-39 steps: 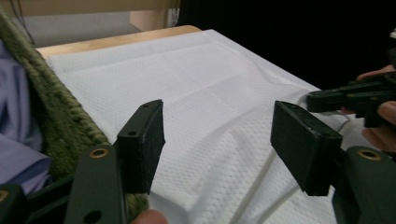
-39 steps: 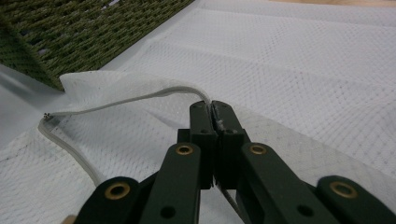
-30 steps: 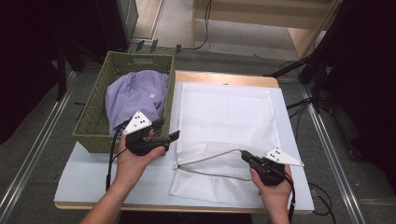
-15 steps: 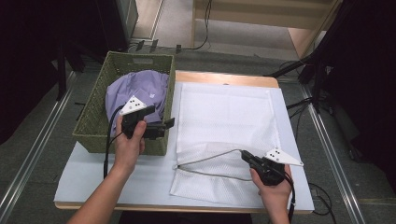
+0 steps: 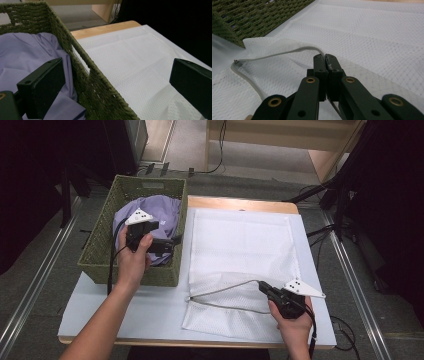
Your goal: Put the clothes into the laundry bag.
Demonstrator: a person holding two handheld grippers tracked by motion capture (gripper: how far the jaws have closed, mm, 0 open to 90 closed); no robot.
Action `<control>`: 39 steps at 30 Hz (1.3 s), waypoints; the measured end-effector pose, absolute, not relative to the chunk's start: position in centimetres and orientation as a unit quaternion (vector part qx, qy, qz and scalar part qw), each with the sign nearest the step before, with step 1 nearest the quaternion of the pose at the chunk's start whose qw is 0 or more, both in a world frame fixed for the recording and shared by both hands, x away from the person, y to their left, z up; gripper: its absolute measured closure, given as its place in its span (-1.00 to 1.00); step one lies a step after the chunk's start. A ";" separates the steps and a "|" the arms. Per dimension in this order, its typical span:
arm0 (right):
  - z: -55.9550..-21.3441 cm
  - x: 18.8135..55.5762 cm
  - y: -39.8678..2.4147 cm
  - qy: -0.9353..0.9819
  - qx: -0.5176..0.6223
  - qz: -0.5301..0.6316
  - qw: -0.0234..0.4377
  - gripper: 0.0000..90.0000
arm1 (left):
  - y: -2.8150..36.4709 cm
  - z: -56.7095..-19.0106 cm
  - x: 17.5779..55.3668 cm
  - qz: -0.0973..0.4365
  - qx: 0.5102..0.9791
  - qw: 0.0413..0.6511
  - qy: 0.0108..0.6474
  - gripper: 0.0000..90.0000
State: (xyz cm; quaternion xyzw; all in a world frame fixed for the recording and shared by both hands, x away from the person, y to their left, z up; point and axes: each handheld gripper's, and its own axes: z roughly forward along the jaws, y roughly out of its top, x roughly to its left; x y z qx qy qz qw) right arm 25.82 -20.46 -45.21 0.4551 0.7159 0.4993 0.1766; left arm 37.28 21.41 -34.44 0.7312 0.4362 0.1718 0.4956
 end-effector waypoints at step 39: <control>-45.3 25.8 -20.3 0.719 0.453 0.497 0.176 0.97 | 30.5 -42.0 48.0 0.149 0.664 0.345 0.646 -0.82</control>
